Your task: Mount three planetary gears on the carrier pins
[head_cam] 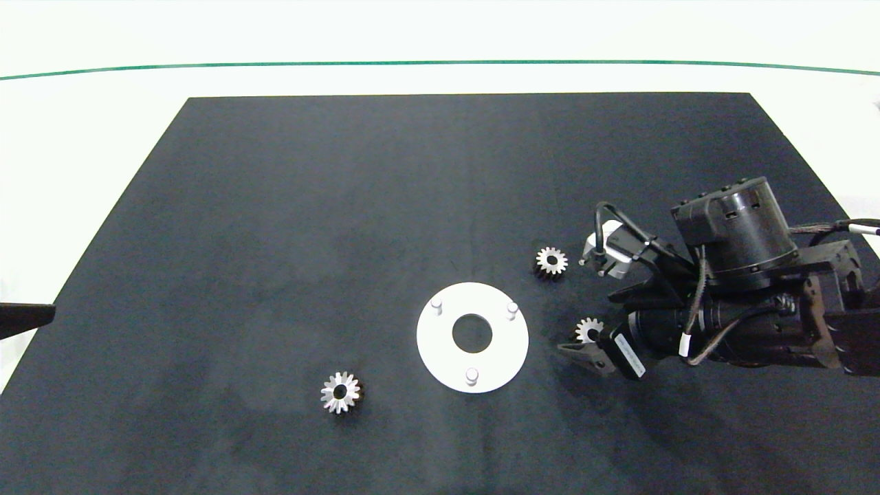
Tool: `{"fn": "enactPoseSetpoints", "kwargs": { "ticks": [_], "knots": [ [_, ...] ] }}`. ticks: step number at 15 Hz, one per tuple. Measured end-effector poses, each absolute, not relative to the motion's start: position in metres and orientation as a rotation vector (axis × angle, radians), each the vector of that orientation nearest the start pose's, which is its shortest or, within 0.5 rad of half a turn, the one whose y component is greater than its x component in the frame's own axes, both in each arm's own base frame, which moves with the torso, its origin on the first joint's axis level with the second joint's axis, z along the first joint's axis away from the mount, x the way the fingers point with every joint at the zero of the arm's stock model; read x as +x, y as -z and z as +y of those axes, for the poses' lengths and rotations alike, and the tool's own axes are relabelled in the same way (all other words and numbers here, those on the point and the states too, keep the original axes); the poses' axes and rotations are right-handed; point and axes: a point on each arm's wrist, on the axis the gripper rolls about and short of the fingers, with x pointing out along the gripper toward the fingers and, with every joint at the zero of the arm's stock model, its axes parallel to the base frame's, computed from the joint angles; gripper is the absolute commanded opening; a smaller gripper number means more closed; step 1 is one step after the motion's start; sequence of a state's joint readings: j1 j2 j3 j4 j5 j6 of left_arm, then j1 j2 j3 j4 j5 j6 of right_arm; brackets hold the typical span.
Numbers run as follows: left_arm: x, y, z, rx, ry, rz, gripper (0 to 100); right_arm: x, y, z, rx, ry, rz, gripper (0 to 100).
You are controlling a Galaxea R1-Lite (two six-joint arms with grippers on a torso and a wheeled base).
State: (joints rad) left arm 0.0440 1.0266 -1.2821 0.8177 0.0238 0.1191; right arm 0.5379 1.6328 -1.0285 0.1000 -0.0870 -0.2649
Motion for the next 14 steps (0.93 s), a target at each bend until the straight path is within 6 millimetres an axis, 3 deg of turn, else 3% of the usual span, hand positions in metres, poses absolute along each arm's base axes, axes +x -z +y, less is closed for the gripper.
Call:
{"fn": "enactPoseSetpoints", "kwargs": {
  "ticks": [7, 14],
  "knots": [
    [0.076, -0.321, 0.004, 0.109, -0.033, 0.548, 100, 0.244, -0.181, 0.144, -0.484, -0.524, 0.661, 100],
    [0.067, -0.324, 0.001, 0.115, 0.009, 0.515, 100, 0.246, -0.18, 0.144, -0.48, -0.519, 0.653, 85]
  ]
}}
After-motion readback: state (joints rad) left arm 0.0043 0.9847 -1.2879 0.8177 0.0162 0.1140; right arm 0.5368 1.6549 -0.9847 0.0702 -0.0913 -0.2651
